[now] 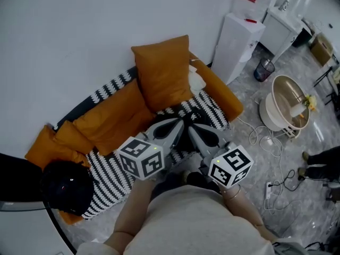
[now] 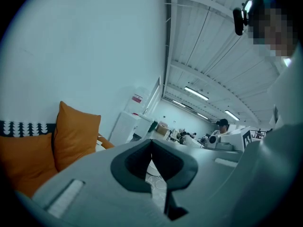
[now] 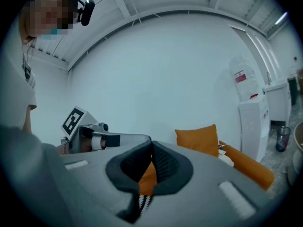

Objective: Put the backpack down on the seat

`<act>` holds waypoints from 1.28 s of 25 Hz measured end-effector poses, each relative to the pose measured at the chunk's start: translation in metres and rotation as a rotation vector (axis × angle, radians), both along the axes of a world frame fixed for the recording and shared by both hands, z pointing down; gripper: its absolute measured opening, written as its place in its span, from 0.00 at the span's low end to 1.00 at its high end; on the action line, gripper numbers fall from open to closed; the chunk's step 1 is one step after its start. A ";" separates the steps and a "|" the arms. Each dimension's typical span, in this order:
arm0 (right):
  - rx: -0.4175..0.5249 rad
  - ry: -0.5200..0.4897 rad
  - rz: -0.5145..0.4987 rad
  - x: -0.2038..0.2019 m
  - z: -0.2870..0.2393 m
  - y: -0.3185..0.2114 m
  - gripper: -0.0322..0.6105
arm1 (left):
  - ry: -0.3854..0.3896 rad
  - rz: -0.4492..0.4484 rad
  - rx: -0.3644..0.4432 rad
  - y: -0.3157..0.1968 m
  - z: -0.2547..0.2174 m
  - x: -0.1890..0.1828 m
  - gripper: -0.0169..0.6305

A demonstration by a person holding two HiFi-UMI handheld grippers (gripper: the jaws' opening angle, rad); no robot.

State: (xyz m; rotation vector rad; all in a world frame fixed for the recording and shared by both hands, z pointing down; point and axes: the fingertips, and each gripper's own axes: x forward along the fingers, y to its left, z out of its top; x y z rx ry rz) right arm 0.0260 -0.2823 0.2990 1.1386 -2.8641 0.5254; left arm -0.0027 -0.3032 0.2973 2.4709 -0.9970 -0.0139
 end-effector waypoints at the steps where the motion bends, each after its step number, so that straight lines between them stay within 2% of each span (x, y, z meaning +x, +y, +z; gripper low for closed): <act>1: 0.001 0.006 -0.002 -0.001 0.001 0.000 0.05 | 0.007 -0.006 0.000 0.000 0.000 -0.002 0.04; 6: -0.001 0.012 -0.010 -0.004 0.005 0.000 0.05 | 0.015 -0.042 0.015 -0.001 0.001 -0.011 0.04; 16: -0.020 0.030 -0.059 -0.006 0.013 -0.001 0.05 | 0.003 0.023 -0.010 0.004 0.012 0.007 0.04; 22: -0.024 0.037 -0.064 -0.006 0.015 -0.006 0.05 | 0.000 0.025 -0.027 -0.001 0.017 0.004 0.04; 32: -0.033 0.043 -0.081 -0.010 0.020 -0.007 0.05 | -0.057 0.025 -0.019 -0.002 0.026 0.005 0.04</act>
